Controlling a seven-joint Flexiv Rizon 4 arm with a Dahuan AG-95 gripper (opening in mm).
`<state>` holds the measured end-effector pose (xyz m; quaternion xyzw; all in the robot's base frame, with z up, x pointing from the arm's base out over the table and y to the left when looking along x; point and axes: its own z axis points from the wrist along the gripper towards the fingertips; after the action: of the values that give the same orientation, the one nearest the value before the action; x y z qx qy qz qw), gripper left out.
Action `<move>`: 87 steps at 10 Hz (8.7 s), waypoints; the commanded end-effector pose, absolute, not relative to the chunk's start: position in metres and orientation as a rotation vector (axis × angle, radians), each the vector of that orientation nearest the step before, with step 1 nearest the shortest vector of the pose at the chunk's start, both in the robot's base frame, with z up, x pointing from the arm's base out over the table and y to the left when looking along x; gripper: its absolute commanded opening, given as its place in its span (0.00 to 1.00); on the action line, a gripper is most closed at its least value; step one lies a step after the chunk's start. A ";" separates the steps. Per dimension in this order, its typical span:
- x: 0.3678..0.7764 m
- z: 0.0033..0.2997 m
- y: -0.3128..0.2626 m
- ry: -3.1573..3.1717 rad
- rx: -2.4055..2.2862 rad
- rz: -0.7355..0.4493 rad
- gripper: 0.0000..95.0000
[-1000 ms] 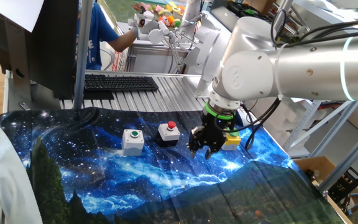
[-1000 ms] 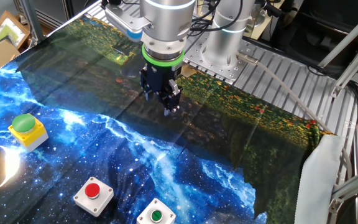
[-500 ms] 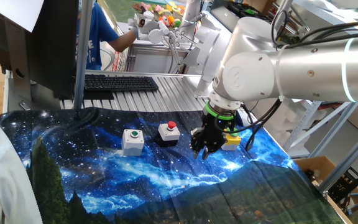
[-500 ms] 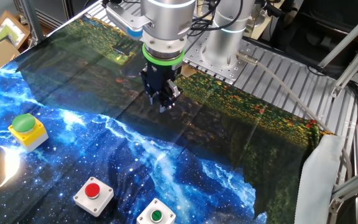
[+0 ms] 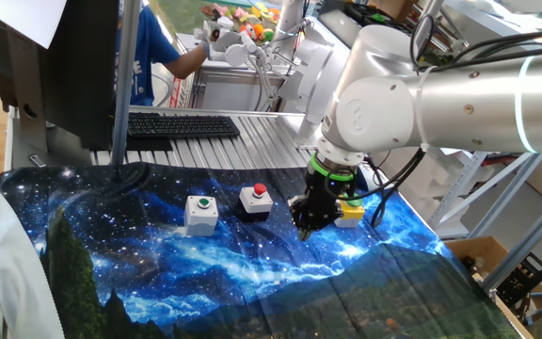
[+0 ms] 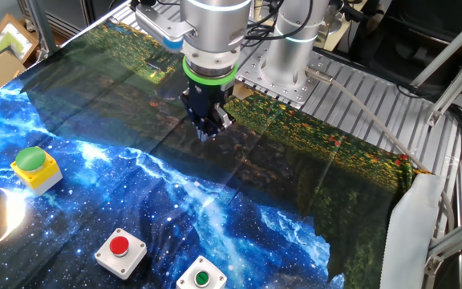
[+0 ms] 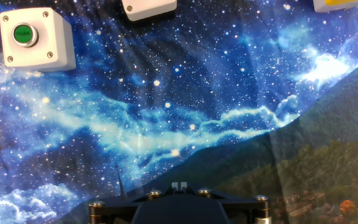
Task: Press three buttons from left to right in sequence
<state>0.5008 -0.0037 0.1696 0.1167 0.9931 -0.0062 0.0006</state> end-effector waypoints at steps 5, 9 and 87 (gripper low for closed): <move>0.521 0.176 -0.017 3.138 0.306 -0.019 0.00; 0.511 0.171 -0.014 3.137 0.316 -0.003 0.00; 0.674 0.174 -0.188 3.034 0.493 -0.009 0.00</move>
<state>0.6735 -0.1877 0.1741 0.1611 0.9862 -0.0032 0.0379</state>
